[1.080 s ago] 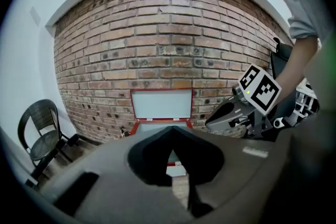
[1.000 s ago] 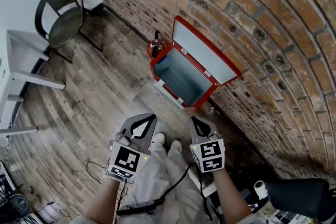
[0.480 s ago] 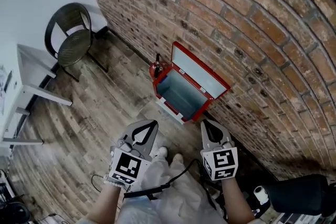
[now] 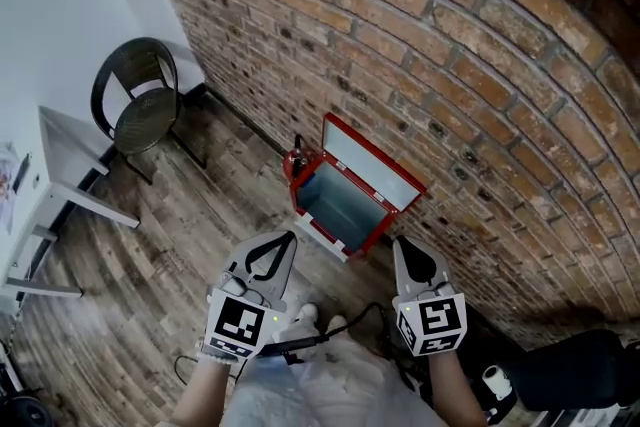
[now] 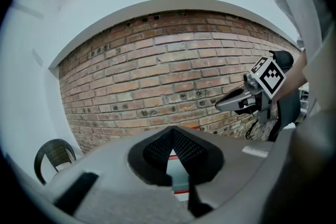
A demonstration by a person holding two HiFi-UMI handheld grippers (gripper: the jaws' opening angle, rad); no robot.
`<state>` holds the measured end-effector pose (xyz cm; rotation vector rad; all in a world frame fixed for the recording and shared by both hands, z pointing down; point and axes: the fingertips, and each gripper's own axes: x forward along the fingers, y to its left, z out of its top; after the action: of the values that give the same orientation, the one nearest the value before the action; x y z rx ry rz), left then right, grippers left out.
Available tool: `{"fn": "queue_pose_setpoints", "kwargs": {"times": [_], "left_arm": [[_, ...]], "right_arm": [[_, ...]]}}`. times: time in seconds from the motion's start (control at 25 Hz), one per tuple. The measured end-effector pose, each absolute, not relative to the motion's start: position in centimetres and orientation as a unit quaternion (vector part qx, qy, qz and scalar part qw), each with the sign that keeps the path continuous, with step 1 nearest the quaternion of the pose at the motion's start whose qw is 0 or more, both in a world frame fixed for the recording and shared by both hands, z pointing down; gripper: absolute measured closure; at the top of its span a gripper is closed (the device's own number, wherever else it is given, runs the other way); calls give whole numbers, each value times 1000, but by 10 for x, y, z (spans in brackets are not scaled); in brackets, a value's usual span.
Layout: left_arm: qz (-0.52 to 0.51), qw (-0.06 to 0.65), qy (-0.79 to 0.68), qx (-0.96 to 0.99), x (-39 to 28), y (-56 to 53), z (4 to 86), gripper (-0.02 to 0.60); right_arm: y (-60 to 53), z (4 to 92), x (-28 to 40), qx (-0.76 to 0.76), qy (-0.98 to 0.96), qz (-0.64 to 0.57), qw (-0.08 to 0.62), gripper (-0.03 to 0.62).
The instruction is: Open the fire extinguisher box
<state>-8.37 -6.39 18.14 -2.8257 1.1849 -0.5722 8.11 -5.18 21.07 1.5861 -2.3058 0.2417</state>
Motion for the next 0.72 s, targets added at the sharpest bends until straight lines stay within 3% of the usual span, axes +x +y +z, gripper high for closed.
{"fn": "queue_pose_setpoints", "kwargs": {"times": [0.72], "left_arm": [[-148,42,391,-907,-89,-64,144,581]], "right_arm": [[-47,160,74,561,-817,39,130,583]]}}
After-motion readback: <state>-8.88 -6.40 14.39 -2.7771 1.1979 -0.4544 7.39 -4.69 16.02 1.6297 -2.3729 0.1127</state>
